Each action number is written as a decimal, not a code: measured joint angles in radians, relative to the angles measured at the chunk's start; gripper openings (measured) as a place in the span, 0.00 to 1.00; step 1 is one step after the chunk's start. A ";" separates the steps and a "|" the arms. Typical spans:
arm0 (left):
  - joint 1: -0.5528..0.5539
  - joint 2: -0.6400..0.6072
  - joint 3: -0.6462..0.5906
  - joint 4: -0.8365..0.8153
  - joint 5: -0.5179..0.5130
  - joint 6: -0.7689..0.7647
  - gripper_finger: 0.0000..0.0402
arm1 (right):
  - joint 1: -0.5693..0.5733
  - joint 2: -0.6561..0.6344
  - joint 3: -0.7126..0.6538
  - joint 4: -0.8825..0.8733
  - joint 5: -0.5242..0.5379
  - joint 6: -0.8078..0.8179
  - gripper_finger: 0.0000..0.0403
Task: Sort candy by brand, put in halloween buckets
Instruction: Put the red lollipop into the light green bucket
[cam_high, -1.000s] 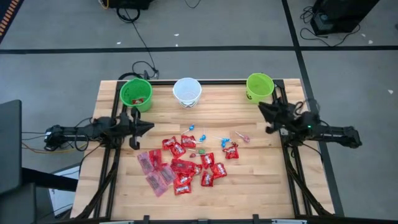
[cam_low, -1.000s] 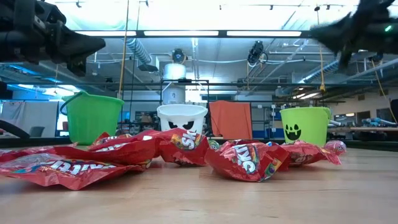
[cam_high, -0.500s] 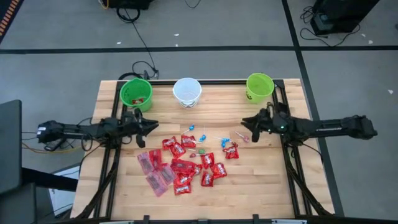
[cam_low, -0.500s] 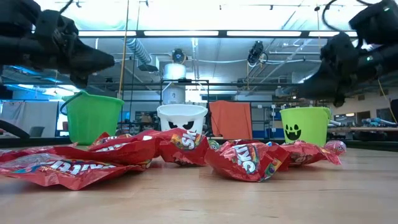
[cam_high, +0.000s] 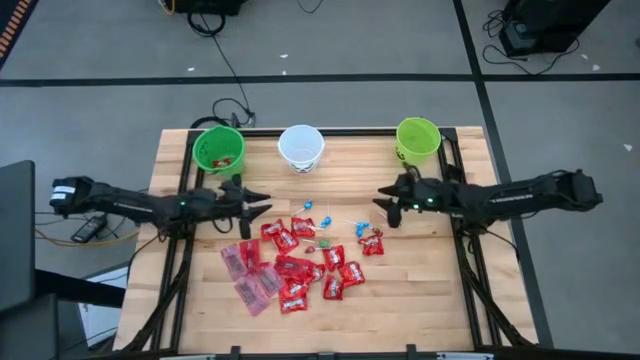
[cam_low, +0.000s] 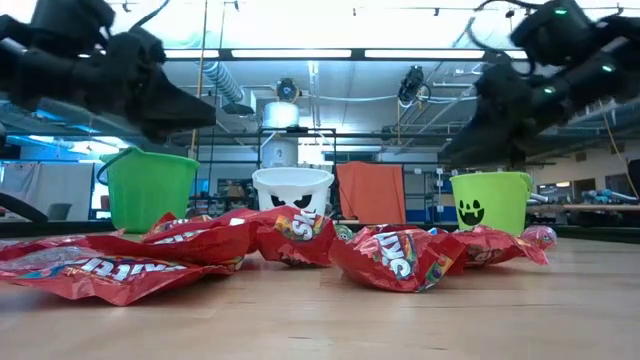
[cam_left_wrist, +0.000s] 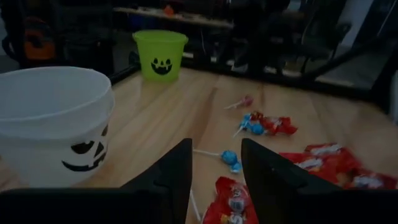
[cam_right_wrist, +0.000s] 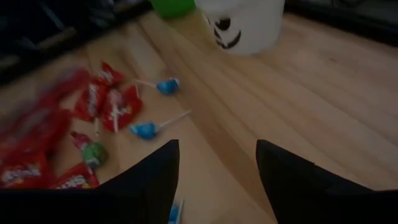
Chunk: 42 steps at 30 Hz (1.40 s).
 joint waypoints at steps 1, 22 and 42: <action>0.000 0.030 0.018 -0.001 0.000 0.014 0.36 | 0.000 0.029 0.034 -0.028 -0.001 0.000 0.56; 0.001 0.563 0.227 -0.005 0.027 0.094 0.36 | 0.004 0.425 0.491 -0.818 -0.202 0.042 0.48; 0.001 0.775 0.327 0.007 0.027 0.121 0.36 | 0.002 0.642 0.492 -0.898 -0.189 0.026 0.45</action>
